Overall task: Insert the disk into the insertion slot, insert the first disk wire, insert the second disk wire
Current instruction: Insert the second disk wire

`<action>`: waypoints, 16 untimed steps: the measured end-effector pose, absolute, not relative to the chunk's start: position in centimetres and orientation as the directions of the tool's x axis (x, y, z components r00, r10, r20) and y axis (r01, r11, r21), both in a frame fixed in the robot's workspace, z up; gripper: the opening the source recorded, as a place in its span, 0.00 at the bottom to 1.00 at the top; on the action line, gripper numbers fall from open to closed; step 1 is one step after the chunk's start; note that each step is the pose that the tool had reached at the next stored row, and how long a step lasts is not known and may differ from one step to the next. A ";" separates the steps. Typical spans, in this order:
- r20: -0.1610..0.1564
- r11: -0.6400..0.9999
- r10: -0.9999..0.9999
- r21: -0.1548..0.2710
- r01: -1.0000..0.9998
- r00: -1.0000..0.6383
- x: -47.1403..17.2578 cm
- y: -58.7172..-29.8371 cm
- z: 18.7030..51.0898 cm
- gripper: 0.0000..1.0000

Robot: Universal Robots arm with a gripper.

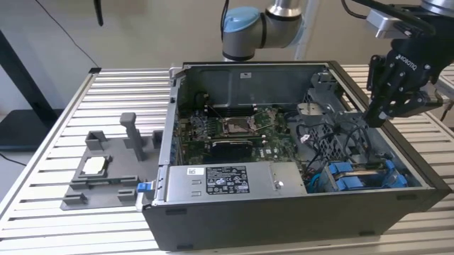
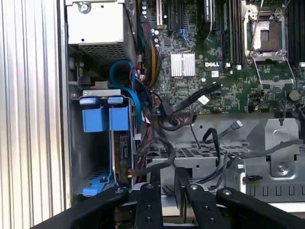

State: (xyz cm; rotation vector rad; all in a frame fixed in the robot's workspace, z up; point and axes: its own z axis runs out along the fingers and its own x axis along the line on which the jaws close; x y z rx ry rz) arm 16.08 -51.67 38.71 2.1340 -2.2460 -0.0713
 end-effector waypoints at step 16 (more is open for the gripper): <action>-0.001 0.053 -0.999 0.044 -0.998 -0.053 10.9 -51.3 38.7 0.27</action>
